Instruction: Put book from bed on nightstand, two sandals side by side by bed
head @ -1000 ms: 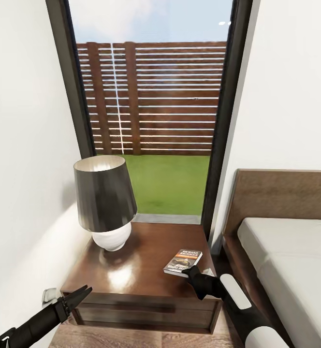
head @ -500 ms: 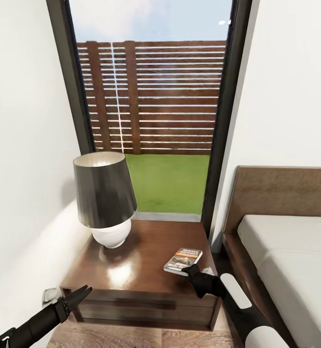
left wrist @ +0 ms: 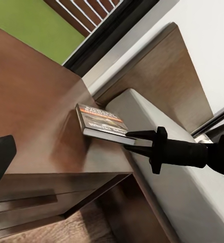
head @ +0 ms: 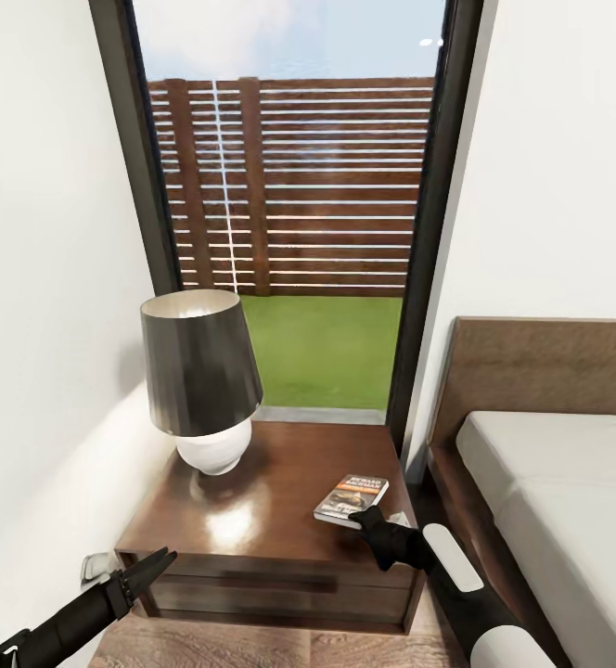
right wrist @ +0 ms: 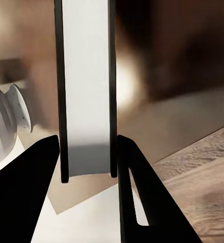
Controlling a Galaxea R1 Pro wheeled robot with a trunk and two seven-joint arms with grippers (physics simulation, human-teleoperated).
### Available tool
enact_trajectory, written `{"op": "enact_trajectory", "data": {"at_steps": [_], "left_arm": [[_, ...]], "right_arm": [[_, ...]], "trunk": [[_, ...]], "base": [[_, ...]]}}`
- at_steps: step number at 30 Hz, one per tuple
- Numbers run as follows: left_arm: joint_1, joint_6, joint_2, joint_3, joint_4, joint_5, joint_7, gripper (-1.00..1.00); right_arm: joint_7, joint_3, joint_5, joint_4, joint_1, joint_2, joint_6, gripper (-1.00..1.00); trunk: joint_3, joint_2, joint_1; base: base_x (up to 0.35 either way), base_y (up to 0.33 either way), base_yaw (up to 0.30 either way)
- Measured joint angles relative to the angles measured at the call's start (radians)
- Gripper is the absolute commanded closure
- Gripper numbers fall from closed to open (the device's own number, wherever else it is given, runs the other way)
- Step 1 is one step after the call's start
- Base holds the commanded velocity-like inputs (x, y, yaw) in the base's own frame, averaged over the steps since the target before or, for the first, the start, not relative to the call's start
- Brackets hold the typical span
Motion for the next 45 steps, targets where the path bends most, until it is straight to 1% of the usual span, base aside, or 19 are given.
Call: {"op": "enact_trajectory", "data": {"at_steps": [14,29,30,31,33,45], "left_arm": [[0.000,0.000,0.000,0.000,0.002,0.000,0.001,-1.00],[0.000,0.000,0.000,0.000,0.007,0.000,0.001,-1.00],[0.000,0.000,0.000,0.000,0.007,0.000,0.001,-1.00],[0.000,0.000,0.000,0.000,0.008,0.000,0.001,-1.00],[0.000,0.000,0.000,0.000,0.008,0.000,0.001,-1.00],[0.000,0.000,0.001,0.000,0.008,0.000,0.001,-1.00]], "right_arm": [[0.003,-0.001,0.009,0.001,0.000,0.000,0.003,1.00],[0.001,-0.001,0.007,-0.001,0.000,0.000,0.003,1.00],[0.001,-0.001,0.007,-0.001,0.000,0.000,0.003,-1.00],[-0.002,0.000,0.017,0.013,0.001,0.000,0.009,-1.00],[-0.002,0.000,0.019,0.013,0.001,0.000,0.010,-1.00],[0.005,0.000,0.017,0.013,0.001,0.000,0.011,-1.00]], "trunk": [[0.000,0.000,0.000],[0.000,0.000,0.000],[0.000,0.000,0.000],[0.000,0.000,0.000],[0.000,0.000,0.000],[0.000,0.000,0.000]], "base": [[0.000,0.000,0.000],[0.000,0.000,0.000],[0.000,0.000,0.000],[0.000,0.000,0.000],[0.000,0.000,0.000],[0.000,0.000,0.000]]}}
